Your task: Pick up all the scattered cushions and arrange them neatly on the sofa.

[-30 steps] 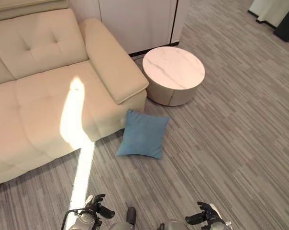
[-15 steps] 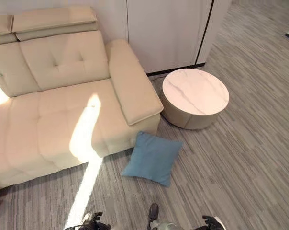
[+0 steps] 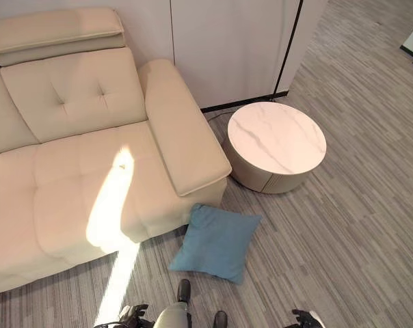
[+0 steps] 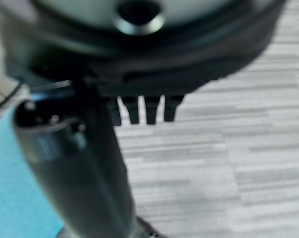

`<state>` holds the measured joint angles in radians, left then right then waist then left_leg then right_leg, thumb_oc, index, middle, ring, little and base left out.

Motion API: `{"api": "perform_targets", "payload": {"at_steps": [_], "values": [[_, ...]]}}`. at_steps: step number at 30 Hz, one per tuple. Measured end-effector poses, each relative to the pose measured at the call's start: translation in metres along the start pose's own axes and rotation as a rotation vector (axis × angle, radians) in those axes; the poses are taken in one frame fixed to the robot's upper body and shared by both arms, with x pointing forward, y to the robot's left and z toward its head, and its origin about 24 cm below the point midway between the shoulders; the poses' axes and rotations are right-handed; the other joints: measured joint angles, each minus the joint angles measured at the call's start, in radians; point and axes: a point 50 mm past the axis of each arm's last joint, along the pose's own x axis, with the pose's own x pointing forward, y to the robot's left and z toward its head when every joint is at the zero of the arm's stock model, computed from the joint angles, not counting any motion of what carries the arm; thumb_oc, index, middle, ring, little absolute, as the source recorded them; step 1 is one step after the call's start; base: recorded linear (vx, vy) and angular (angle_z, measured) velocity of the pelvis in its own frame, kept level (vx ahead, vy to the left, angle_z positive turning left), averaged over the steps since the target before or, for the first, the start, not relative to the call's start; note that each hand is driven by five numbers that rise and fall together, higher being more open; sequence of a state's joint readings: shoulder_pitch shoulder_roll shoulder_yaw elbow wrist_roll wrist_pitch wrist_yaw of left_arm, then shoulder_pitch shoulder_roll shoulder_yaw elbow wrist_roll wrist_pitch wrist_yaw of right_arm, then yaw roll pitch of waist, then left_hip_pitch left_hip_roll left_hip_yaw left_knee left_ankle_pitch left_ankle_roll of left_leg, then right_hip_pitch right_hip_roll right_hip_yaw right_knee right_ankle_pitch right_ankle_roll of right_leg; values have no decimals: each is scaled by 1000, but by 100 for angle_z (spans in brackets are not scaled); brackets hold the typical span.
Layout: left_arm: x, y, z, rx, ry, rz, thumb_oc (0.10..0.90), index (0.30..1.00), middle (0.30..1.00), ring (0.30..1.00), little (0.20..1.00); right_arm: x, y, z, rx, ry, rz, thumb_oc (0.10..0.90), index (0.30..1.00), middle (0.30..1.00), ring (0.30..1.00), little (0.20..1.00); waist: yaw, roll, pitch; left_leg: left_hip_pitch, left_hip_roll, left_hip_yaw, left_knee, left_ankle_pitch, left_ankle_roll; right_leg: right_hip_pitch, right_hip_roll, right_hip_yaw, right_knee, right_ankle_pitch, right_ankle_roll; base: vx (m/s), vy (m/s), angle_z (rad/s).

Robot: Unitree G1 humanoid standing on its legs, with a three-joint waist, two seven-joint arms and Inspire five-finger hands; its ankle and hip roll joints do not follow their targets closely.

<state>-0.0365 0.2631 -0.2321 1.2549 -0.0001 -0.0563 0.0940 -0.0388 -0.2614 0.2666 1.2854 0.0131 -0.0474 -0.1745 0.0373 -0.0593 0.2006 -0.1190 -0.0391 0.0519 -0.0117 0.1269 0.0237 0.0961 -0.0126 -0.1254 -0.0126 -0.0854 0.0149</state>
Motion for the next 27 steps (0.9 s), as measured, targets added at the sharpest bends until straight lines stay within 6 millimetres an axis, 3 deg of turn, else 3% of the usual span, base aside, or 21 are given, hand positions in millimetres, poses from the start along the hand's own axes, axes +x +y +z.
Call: {"api": "perform_targets", "payload": {"at_steps": [3,4,6,9,10,12,13,15,18,21,23,25,27], "values": [[2,8,9,4,-26,19,800,900,900,900,900,3,-3,20,-3,-57,-4,800,900,900,900,900,13,3,1,14,-7,54,1,-23,36,-63,-29,-3,114,-31,46,-1,125,-61],[3,13,18,4,-48,30,800,900,900,900,900,4,-6,37,1,-109,-11,800,900,900,900,900,9,19,14,31,3,62,1,-35,54,-153,-39,-7,308,-69,97,-33,85,-48],[4,18,28,-3,-77,45,800,900,900,900,900,4,-6,47,0,-149,-9,800,900,900,900,900,-1,19,17,38,1,71,4,-44,61,-230,-63,-7,438,-106,125,18,17,-11],[5,23,43,-9,-130,58,800,900,900,900,900,4,-5,52,-6,-167,-5,800,900,900,900,900,5,5,18,49,-13,72,-3,-53,57,-266,-104,-10,386,-105,124,54,-33,5],[5,24,46,-11,-137,60,800,900,900,900,900,4,-6,57,-5,-179,-6,800,900,900,900,900,5,-2,24,50,-19,69,-5,-62,50,-267,-129,-10,305,-88,108,80,-54,9],[5,24,40,-10,-115,59,800,900,900,900,900,3,-3,56,-3,-177,1,800,900,900,900,900,4,-12,24,61,-21,66,-10,-65,45,-246,-140,-8,232,-68,87,84,-80,5],[5,23,34,-10,-98,58,800,900,900,900,900,3,-2,54,-3,-173,4,800,900,900,900,900,4,-18,25,68,-21,64,-11,-66,41,-231,-143,-10,197,-28,86,70,-89,4],[4,20,24,-10,-72,47,800,900,900,900,900,3,-2,50,-5,-157,4,800,900,900,900,900,4,-21,23,74,-11,59,-10,-73,22,-202,-129,-14,139,53,81,76,-85,2],[2,16,10,-11,-37,39,800,900,900,900,900,3,-1,41,-5,-132,5,800,900,900,900,900,2,-13,20,78,22,46,-8,-72,8,-152,-86,-36,50,86,50,41,-88,4],[2,16,10,-13,-37,39,800,900,900,900,900,3,-6,38,9,-123,-12,800,900,900,900,900,0,-3,16,61,39,27,7,-76,-2,-130,-63,-49,9,105,31,-60,-69,9],[3,18,24,-31,-78,47,800,900,900,900,900,4,-12,39,22,-125,-36,800,900,900,900,900,-2,7,19,30,45,9,22,-71,-10,-150,-57,-62,4,108,26,-199,-36,18],[4,22,56,-66,-181,57,800,900,900,900,900,6,-31,53,51,-163,-95,800,900,900,900,900,0,32,34,-79,52,-6,82,-72,-14,-239,-53,-64,40,110,22,-263,-24,8],[2,32,103,-135,-317,103,800,900,900,900,900,6,-61,92,135,-258,-186,800,900,900,900,900,-3,62,101,-204,55,-7,156,-71,-15,-374,-52,-62,133,105,16,-204,-1,-6]]}}
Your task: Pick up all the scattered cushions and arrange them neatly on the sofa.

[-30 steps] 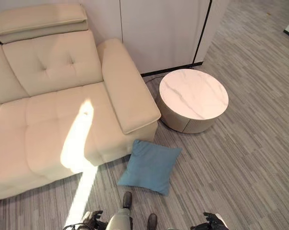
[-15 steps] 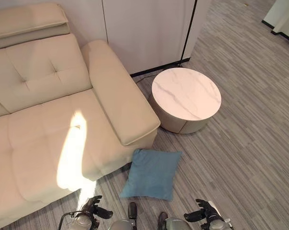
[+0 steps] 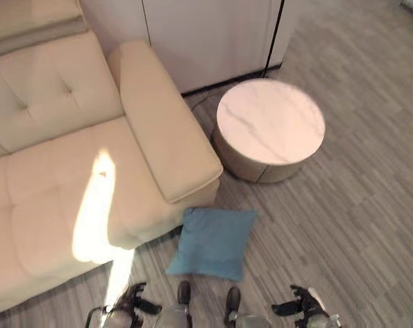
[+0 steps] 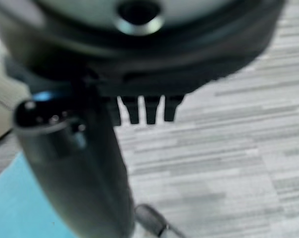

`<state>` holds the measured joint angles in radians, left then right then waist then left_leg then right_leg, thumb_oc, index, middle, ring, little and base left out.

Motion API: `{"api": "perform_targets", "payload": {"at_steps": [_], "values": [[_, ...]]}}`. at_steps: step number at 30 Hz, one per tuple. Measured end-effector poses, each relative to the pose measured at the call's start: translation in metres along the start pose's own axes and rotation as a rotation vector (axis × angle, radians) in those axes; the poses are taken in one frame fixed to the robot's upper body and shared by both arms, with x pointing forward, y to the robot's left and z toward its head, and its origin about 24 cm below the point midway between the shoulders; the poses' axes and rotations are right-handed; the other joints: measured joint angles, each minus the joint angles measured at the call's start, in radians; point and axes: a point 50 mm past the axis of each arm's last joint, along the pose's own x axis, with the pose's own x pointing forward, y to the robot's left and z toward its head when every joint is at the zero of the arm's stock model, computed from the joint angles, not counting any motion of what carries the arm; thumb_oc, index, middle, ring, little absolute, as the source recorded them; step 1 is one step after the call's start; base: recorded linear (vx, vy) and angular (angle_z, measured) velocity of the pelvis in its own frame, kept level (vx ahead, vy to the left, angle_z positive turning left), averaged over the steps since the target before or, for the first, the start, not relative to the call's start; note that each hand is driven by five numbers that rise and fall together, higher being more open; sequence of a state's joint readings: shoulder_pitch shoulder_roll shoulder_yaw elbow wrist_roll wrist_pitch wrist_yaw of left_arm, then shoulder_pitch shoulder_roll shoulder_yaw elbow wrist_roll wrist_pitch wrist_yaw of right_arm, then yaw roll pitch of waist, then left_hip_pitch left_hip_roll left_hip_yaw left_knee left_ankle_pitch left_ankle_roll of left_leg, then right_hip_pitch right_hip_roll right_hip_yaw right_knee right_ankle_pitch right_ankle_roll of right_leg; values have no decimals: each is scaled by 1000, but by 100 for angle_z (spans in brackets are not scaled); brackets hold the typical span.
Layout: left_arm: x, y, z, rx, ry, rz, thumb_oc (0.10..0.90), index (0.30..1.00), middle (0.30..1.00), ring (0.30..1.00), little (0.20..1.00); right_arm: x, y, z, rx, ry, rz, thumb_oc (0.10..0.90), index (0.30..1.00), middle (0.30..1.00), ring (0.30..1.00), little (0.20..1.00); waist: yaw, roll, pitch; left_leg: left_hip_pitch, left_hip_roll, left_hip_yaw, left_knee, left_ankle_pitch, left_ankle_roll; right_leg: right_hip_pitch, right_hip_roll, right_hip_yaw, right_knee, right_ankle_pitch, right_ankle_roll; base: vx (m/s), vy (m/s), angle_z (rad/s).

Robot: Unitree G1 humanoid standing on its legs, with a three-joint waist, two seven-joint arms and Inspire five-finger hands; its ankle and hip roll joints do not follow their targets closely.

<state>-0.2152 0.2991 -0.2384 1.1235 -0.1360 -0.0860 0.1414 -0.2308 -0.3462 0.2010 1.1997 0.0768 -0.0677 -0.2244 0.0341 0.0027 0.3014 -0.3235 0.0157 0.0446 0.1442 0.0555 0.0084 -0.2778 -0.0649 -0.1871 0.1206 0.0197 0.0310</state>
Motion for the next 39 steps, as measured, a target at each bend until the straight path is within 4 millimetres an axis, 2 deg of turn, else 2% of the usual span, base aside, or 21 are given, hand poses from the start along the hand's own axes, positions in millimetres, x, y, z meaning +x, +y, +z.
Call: {"api": "perform_targets", "payload": {"at_steps": [1,2,4,6,8,11,16,17,18,20,23,25,27,28,29,30,31,33,35,38,39], "values": [[8,9,47,-54,-129,48,800,900,900,900,900,9,-19,44,95,-107,-75,800,900,900,900,900,-6,14,73,-93,2,0,39,-1,-3,-128,-12,2,107,-23,-11,-157,27,-8],[10,19,76,-76,-224,81,800,900,900,900,900,10,-26,73,164,-189,-108,800,900,900,900,900,-19,11,121,-150,1,1,61,2,-8,-203,-28,5,167,-38,-15,-133,50,-2],[9,29,118,-88,-342,114,800,900,900,900,900,9,-32,113,227,-293,-142,800,900,900,900,900,-24,4,165,-243,-6,5,96,3,-9,-321,-44,19,241,-62,-17,-84,43,1],[7,30,140,-98,-407,129,800,900,900,900,900,7,-37,134,274,-340,-176,800,900,900,900,900,-28,3,171,-351,-10,13,158,-11,2,-436,-56,36,315,-77,-26,-97,39,-4],[-1,37,186,-123,-536,161,800,900,900,900,900,-6,-46,189,360,-501,-199,800,900,900,900,900,-38,8,240,-485,-10,26,242,-9,7,-573,-63,57,397,-66,-33,-93,40,-11],[-3,33,193,-128,-555,164,800,900,900,900,900,-12,-40,206,405,-543,-194,800,900,900,900,900,-51,9,233,-560,-6,29,294,-25,11,-644,-65,63,428,-77,-38,-70,33,-6],[-24,36,254,-160,-734,204,800,900,900,900,900,-36,-67,265,557,-705,-272,800,900,900,900,900,-49,15,237,-800,-10,50,384,-34,16,-899,-82,91,533,-82,-45,-10,3,-2],[-24,36,254,-160,-734,204,800,900,900,900,900,-36,-67,265,557,-705,-272,800,900,900,900,900,-49,15,237,-800,-10,50,384,-34,16,-899,-82,91,533,-82,-45,0,0,0],[-37,40,283,-154,-814,214,800,900,900,900,900,-50,-80,291,591,-772,-290,800,900,900,900,900,-46,19,241,-872,-9,54,400,-33,16,-979,-81,100,556,-83,-47,0,0,0],[-45,41,298,-159,-857,215,800,900,900,900,900,-60,-86,308,609,-822,-292,800,900,900,900,900,-46,22,243,-899,-10,58,399,-30,14,-1012,-80,106,562,-82,-48,0,0,0],[-47,40,300,-167,-872,217,800,900,900,900,900,-63,-84,310,608,-851,-285,800,900,900,900,900,-46,22,244,-887,-9,57,397,-27,11,-1000,-80,105,563,-82,-52,0,0,0],[-44,39,294,-167,-857,219,800,900,900,900,900,-58,-84,303,605,-831,-290,800,900,900,900,900,-47,23,243,-846,-11,56,382,-27,11,-962,-81,104,557,-82,-52,19,-20,0],[-50,31,300,-136,-893,221,800,900,900,900,900,-59,-87,303,580,-836,-323,800,900,900,900,900,-49,35,188,-883,-24,56,344,-35,14,-1016,-92,102,548,-98,-30,77,-36,12],[-62,29,316,-106,-963,233,800,900,900,900,900,-66,-97,312,576,-868,-353,800,900,900,900,900,-42,38,126,-961,-39,51,315,-40,15,-1105,-91,112,551,-102,-18,54,-7,16],[-79,35,339,-110,-1045,245,800,900,900,900,900,-78,-114,329,601,-923,-381,800,900,900,900,900,-29,44,117,-1023,-46,49,305,-36,9,-1172,-95,119,562,-106,-10,18,-6,7],[-117,44,384,-163,-1203,258,800,900,900,900,900,-116,-145,367,680,-1067,-399,800,900,900,900,900,-10,54,184,-1107,-46,38,372,18,5,-1252,-93,120,612,-74,-45,60,-30,0],[-129,49,395,-186,-1240,267,800,900,900,900,900,-129,-148,379,702,-1119,-389,800,900,900,900,900,-14,55,235,-1108,-44,38,400,12,5,-1248,-93,120,631,-77,-56,85,-37,-3],[-143,44,409,-184,-1276,268,800,900,900,900,900,-149,-139,401,700,-1162,-327,800,900,900,900,900,-8,58,248,-1138,-41,27,427,0,-3,-1275,-98,114,663,-95,-66,61,-22,6],[-145,43,410,-188,-1285,262,800,900,900,900,900,-155,-135,406,682,-1191,-299,800,900,900,900,900,-5,58,248,-1144,-41,17,443,-4,-6,-1277,-98,108,673,-99,-70,3,0,8],[-135,42,402,-185,-1249,262,800,900,900,900,900,-149,-133,402,683,-1171,-296,800,900,900,900,900,-2,58,244,-1115,-45,13,434,-5,-6,-1247,-101,106,664,-101,-70,39,-19,4],[-131,33,399,-187,-1230,251,800,900,900,900,900,-143,-125,400,662,-1139,-305,800,900,900,900,900,-3,59,208,-1131,-52,12,419,-7,-8,-1268,-107,107,661,-113,-51,13,-6,9]]}}
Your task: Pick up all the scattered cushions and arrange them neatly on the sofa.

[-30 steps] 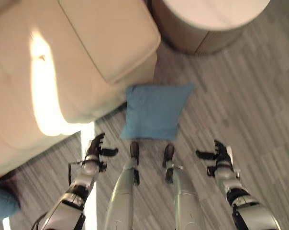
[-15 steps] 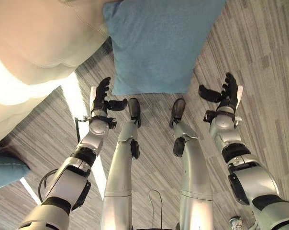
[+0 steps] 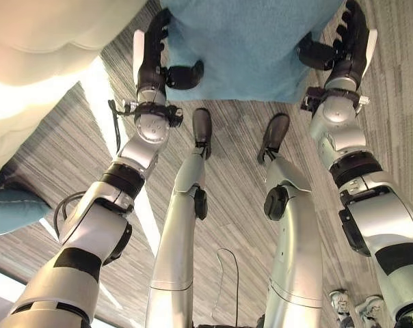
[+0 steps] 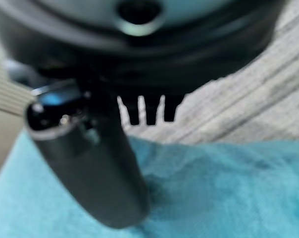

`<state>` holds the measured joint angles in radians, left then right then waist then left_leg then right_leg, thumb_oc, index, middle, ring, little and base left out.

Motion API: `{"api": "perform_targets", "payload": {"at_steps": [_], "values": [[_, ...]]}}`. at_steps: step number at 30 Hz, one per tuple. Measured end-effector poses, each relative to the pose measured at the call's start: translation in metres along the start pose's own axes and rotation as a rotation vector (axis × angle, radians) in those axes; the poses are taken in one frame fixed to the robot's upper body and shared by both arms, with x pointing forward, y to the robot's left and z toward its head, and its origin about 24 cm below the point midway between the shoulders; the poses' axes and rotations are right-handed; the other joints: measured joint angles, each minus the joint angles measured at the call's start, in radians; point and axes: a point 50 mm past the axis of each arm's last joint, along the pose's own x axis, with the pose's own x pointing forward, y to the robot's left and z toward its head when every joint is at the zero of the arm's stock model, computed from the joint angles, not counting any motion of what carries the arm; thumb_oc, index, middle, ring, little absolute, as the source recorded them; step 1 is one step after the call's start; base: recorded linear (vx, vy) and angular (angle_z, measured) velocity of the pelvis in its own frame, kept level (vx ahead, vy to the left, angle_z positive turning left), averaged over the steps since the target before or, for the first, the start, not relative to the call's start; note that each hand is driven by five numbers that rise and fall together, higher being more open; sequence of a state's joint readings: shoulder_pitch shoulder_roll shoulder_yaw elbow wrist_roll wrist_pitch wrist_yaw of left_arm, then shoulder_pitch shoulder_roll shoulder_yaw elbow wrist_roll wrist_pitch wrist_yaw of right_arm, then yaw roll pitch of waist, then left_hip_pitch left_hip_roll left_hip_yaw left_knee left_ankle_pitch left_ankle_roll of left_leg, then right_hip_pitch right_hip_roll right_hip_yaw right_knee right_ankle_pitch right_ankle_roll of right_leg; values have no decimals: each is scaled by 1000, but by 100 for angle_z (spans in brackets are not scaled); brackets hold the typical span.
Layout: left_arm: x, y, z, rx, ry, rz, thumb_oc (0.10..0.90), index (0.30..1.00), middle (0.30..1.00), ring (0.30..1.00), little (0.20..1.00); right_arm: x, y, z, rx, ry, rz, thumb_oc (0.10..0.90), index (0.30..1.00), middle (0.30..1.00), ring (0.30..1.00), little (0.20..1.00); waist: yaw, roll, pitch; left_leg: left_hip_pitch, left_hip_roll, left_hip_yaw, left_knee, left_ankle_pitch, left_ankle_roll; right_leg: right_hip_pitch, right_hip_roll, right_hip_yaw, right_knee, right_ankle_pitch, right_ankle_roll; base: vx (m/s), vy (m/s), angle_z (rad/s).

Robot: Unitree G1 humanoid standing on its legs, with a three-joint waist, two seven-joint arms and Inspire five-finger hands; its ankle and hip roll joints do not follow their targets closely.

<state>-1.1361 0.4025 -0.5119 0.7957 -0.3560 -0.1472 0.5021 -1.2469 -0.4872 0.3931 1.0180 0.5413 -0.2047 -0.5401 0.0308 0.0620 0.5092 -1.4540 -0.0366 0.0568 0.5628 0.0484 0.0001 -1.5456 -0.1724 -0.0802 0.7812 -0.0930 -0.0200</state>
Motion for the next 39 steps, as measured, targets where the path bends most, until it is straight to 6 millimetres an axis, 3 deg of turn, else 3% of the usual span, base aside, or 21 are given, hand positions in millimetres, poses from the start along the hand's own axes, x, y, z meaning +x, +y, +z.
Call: {"api": "perform_targets", "payload": {"at_steps": [1,3,7,8,9,10,17,24,27,30,31,33,36,39], "values": [[2,-1,5,-6,-11,8,800,900,900,900,900,0,2,2,-44,-18,18,800,900,900,900,900,-1,0,-39,-38,-5,-2,-10,5,1,-39,-1,3,-4,3,5,33,6,11],[5,-17,25,-36,-62,-22,800,900,900,900,900,0,15,15,-9,-48,53,800,900,900,900,900,4,0,-38,-66,-8,-3,-5,20,2,-69,-5,3,5,8,4,17,4,4],[2,-26,30,-81,-67,-22,800,900,900,900,900,-3,25,20,18,-51,69,800,900,900,900,900,4,0,-38,-76,-8,-3,-5,20,3,-78,-4,2,3,14,-4,0,0,0],[2,-26,30,-92,-61,-18,800,900,900,900,900,-3,25,20,23,-50,69,590,585,585,585,585,4,0,-38,-75,-8,-3,-4,19,4,-76,-4,2,3,13,-4,0,0,0],[2,-25,32,-106,-61,-10,574,561,561,561,561,-3,27,22,33,-55,75,499,448,448,448,448,4,0,-38,-75,-6,-3,-5,19,5,-75,-2,1,3,14,-4,0,0,0],[2,-25,33,-121,-64,-7,400,300,300,300,300,-4,28,24,41,-64,83,400,300,300,300,300,3,0,-38,-75,-6,-3,-5,19,5,-75,-2,2,2,14,-4,-8,29,-3],[9,4,38,-179,-71,60,400,300,300,300,300,-4,25,39,152,-97,67,400,300,300,300,300,-10,0,-38,-69,3,2,-23,21,7,-61,9,2,-38,34,0,-14,19,-6],[-10,-1,20,-240,-40,12,400,300,300,300,300,-14,13,29,217,-120,68,400,300,300,300,300,-35,-3,-35,60,5,-3,-104,43,1,62,17,-6,-103,47,-1,-48,-8,-1],[-24,-5,-2,-259,22,-6,400,300,300,300,300,-25,12,10,203,-96,82,400,300,300,300,300,-46,-8,-50,120,8,-14,-138,52,-6,122,23,-14,-127,49,2,-79,-51,0],[-41,-5,-15,-302,53,-22,400,300,300,300,300,-41,8,-6,223,-78,102,400,300,300,300,300,-50,-21,-21,250,12,-25,-206,75,-21,242,29,-28,-172,55,-5,-59,-61,0],[-60,-9,-34,-332,113,-25,400,300,300,300,300,-59,5,-29,206,-36,118,400,300,300,300,300,-51,-21,-50,315,14,-45,-250,80,-28,305,33,-48,-198,46,5,-42,-94,8],[-81,-8,-50,-355,151,-21,400,300,300,300,300,-79,-1,-48,187,-28,133,400,300,300,300,300,-46,-19,-120,322,17,-61,-268,84,-33,315,43,-54,-208,37,12,-31,-117,8],[-95,-3,-58,-378,173,-19,400,300,300,300,300,-93,-4,-53,201,-29,149,400,300,300,300,300,-39,-22,-120,375,20,-73,-290,101,-51,367,44,-73,-215,44,0,-104,-101,5],[-123,-1,-80,-387,261,-7,400,300,300,300,300,-126,-9,-75,198,34,175,400,300,300,300,300,-31,-20,-90,531,32,-111,-338,107,-61,538,55,-112,-268,41,-9,-53,-108,10]]}}
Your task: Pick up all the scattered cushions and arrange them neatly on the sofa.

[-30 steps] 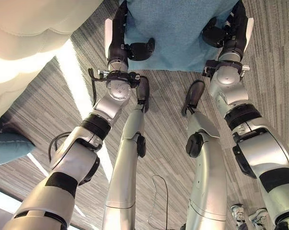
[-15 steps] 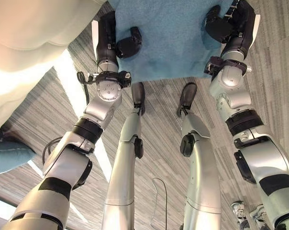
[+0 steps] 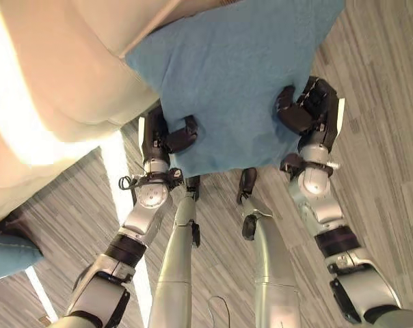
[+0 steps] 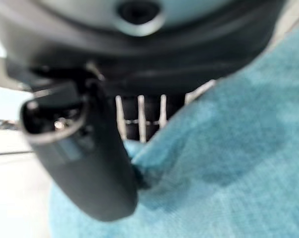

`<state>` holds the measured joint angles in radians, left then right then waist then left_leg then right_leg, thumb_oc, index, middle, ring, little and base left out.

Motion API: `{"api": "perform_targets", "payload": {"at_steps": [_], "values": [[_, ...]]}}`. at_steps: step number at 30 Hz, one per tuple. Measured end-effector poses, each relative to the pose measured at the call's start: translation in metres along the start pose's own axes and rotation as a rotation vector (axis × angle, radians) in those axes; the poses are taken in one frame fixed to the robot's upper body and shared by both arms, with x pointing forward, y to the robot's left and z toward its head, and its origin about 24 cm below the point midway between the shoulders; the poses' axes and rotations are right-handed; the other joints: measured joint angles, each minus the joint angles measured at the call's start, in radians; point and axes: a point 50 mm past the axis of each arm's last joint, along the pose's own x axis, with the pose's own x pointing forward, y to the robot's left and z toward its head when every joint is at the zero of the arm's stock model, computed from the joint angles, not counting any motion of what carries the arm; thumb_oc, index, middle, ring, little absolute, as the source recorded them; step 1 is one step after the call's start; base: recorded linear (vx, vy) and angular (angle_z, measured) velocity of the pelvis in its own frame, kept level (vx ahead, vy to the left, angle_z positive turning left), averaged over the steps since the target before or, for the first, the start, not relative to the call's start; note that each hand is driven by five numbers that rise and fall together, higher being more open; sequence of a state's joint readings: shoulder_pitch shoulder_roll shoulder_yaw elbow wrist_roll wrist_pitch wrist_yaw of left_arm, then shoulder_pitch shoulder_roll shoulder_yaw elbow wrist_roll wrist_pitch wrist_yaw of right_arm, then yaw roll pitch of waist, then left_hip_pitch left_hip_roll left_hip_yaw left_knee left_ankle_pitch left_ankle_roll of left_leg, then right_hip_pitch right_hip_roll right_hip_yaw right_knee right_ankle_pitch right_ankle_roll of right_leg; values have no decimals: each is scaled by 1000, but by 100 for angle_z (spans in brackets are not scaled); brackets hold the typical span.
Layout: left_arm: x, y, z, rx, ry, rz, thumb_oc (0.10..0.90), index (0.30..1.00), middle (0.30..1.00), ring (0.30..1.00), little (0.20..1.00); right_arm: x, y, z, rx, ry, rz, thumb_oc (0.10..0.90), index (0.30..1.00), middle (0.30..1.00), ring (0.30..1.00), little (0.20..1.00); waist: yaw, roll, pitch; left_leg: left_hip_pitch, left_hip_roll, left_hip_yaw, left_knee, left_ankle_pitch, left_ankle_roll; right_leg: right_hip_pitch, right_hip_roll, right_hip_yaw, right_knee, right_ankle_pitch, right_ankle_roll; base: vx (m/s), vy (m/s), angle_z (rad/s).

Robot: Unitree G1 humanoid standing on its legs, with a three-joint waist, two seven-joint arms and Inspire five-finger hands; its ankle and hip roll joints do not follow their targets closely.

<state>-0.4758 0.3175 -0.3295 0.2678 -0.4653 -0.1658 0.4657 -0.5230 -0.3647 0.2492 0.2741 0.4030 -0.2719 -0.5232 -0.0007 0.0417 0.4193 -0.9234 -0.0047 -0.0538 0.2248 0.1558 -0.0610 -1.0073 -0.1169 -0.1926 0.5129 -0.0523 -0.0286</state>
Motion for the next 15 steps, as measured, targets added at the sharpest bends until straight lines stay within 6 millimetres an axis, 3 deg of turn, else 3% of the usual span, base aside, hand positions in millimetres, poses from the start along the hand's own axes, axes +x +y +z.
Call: {"api": "perform_targets", "payload": {"at_steps": [2,5,7,10,11,12,15], "values": [[-26,8,-21,-14,66,6,400,300,300,300,300,-33,-5,-19,1,74,19,400,300,300,300,300,13,1,-3,143,9,-15,-79,17,-15,135,11,-19,-46,-6,5,-16,-120,11],[-50,23,-34,-11,114,10,400,300,300,300,300,-53,-10,-27,-14,112,55,400,300,300,300,300,16,13,-24,260,17,-36,-148,17,-22,244,15,-43,-80,-27,16,11,-90,16],[-61,29,-39,-14,138,1,400,300,300,300,300,-61,-14,-29,-30,122,78,400,300,300,300,300,31,16,-28,338,28,-41,-180,18,-23,327,28,-55,-104,-25,14,38,-117,15],[-68,32,-44,-28,159,5,400,300,300,300,300,-65,-19,-29,-51,123,91,400,300,300,300,300,39,30,-63,364,31,-50,-183,16,-21,375,25,-92,-117,-30,7,47,-101,22],[-70,32,-48,-25,174,-13,400,300,300,300,300,-67,-25,-31,-75,129,92,400,300,300,300,300,39,41,-58,411,37,-64,-196,47,-26,436,29,-114,-132,-26,-4,47,-60,53],[-76,32,-55,-11,208,-37,400,300,300,300,300,-75,-31,-38,-93,171,89,400,300,300,300,300,38,39,-60,478,39,-72,-204,50,-28,522,33,-135,-163,-37,6,56,-77,55],[-90,39,-65,-10,248,-37,400,300,300,300,300,-79,-37,-38,-140,167,117,400,300,300,300,300,48,41,-73,560,38,-80,-209,35,-28,634,43,-166,-179,-61,14,35,-66,42]]}}
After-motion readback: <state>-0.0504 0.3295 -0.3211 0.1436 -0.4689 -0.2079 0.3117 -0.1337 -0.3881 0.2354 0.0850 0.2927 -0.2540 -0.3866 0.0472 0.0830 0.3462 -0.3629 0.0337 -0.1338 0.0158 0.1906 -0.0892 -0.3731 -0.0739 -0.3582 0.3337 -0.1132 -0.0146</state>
